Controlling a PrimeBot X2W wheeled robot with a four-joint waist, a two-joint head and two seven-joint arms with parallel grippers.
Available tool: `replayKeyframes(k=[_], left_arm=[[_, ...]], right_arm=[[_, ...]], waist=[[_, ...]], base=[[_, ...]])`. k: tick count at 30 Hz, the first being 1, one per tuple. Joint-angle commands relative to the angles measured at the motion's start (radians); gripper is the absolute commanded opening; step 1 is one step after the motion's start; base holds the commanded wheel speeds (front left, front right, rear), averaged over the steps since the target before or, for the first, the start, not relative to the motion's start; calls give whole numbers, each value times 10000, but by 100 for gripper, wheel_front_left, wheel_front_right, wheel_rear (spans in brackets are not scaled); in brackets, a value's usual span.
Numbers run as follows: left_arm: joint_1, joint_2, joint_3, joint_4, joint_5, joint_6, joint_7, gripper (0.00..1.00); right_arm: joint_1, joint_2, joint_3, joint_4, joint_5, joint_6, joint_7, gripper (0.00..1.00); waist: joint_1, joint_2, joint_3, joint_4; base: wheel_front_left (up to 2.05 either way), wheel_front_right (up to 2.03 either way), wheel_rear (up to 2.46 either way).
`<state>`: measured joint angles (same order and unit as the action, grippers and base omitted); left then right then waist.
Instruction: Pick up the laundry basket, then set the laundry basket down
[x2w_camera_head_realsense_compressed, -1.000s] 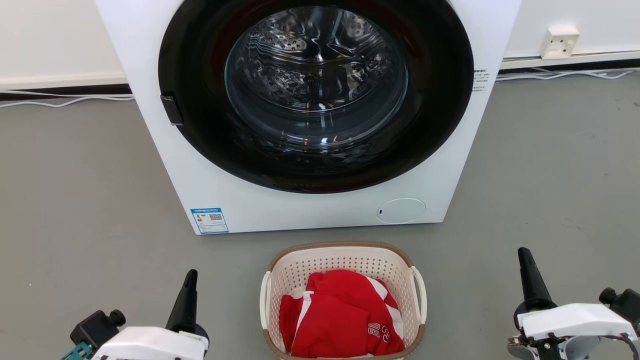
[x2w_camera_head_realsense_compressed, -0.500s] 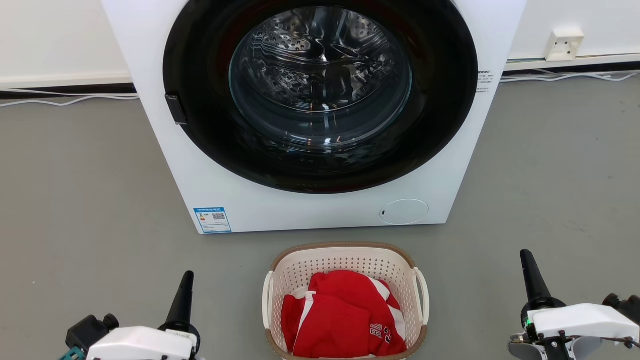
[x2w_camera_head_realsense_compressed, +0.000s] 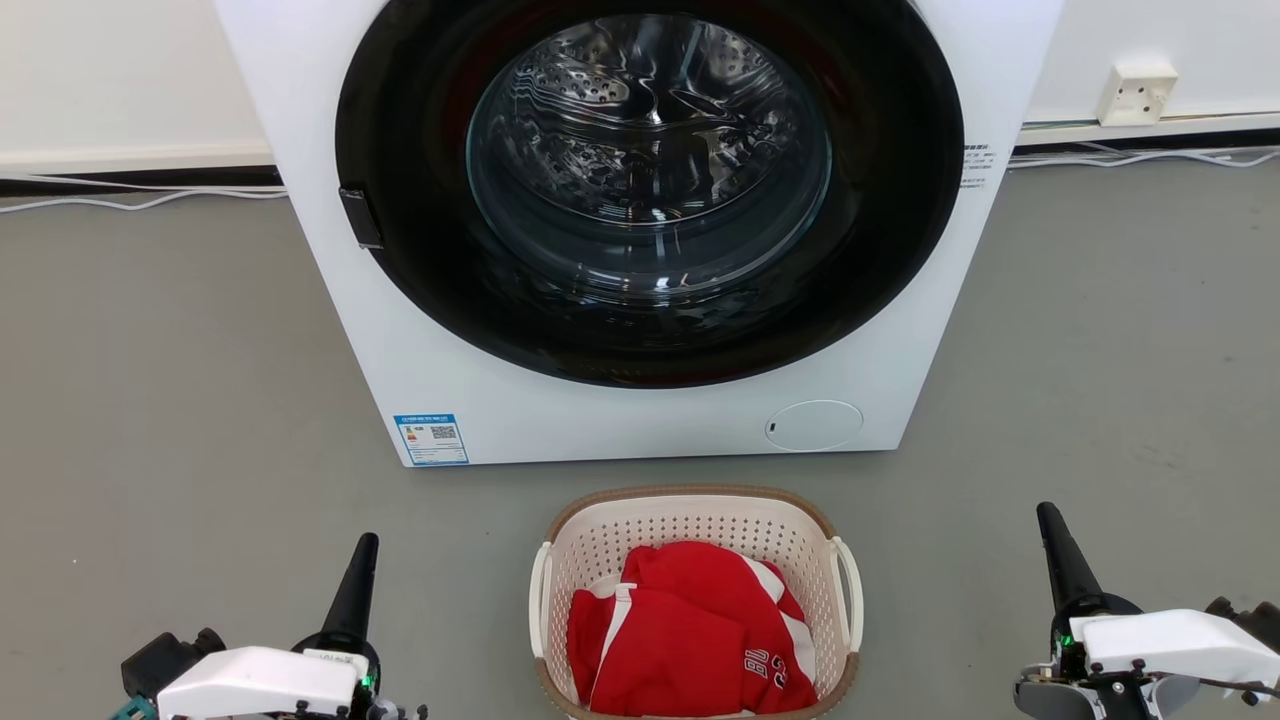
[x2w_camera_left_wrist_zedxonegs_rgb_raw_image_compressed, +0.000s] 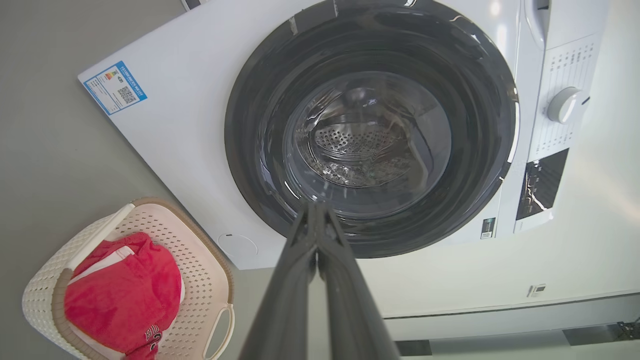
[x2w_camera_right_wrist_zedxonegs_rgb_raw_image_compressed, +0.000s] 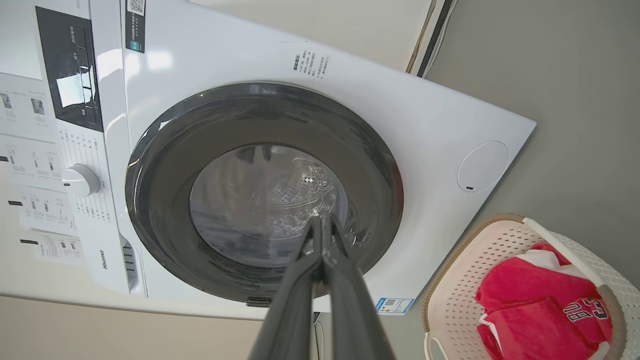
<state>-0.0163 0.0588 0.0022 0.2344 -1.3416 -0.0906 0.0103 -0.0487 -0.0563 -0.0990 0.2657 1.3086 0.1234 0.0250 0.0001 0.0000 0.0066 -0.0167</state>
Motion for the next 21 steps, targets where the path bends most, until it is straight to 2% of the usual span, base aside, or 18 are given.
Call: replayKeyframes(k=[1,21], left_arm=[[-594,94,306,-190,-229,-132,46,0],[-825,95,737,32,-2259,-338,648,0]], right_arm=[[-529,-69,102,-241,251,58,123,0],[-578,30,-98,-217,2352,70,712,0]], waist=[[0,0,-1,4],[0,0,-27,129]], base=[[0,0,0],[0,0,0]])
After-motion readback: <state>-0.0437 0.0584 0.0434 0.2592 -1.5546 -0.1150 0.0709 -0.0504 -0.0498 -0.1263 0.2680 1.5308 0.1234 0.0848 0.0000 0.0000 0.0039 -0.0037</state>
